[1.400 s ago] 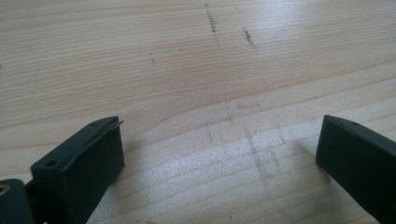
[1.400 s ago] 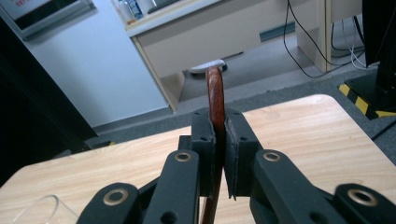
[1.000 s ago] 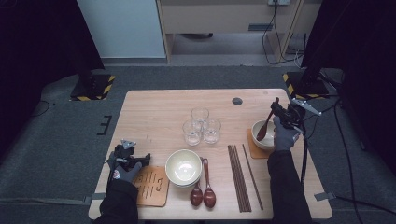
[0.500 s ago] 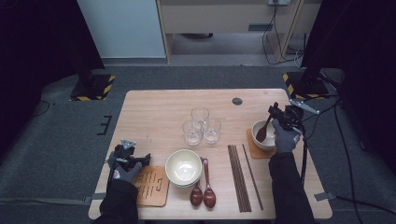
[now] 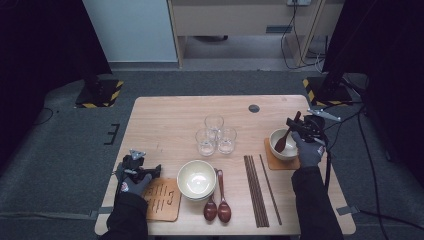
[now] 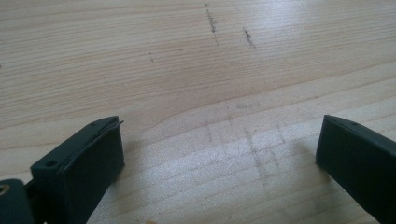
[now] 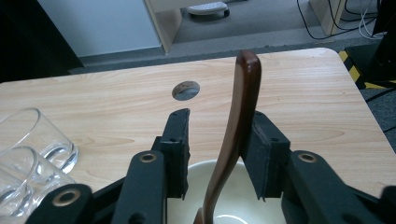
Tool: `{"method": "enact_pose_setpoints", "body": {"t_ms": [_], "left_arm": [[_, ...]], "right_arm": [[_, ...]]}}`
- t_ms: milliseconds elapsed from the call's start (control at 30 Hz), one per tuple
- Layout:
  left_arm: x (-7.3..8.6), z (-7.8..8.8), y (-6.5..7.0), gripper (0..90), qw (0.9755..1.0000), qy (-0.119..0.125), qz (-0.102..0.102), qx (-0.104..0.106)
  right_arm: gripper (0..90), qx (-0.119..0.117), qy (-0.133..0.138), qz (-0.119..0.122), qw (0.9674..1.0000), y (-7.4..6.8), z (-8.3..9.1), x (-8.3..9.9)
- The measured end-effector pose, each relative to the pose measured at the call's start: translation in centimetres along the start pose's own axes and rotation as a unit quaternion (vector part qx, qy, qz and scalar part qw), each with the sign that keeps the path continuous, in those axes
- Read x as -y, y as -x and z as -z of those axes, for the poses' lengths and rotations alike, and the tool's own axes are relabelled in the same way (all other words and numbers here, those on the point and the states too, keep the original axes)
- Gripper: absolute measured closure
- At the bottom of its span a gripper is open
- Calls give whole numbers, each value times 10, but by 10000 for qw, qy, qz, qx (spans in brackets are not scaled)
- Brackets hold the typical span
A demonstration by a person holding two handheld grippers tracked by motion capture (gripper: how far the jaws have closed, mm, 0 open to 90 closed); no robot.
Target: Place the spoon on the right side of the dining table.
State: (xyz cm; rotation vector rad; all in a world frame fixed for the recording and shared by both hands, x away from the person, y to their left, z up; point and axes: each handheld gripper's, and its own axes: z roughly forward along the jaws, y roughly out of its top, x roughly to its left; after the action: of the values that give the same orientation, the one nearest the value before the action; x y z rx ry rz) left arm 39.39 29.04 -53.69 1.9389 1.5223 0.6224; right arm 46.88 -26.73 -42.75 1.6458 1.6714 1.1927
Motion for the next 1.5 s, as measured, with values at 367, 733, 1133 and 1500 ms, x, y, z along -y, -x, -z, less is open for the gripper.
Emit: {"method": "enact_pose_setpoints", "body": {"t_ms": [367, 733, 1133, 1500], "left_arm": [[0, 0, 0, 0, 10000, 0, 2, -1], [0, 0, 0, 0, 10000, -1, 2, -1], [0, 0, 0, 0, 10000, 2, 7, 4], [1, 1, -1, 12, 10000, 26, -3, 27]], "right_arm": [[551, 93, -154, 47, 9998, 9, 3, 6], [490, 120, -263, 86, 9995, 22, 5, 16], [440, 251, -389, 75, 9989, 31, 3, 24], [395, 261, -609, -61, 9978, 47, 3, 32]]}}
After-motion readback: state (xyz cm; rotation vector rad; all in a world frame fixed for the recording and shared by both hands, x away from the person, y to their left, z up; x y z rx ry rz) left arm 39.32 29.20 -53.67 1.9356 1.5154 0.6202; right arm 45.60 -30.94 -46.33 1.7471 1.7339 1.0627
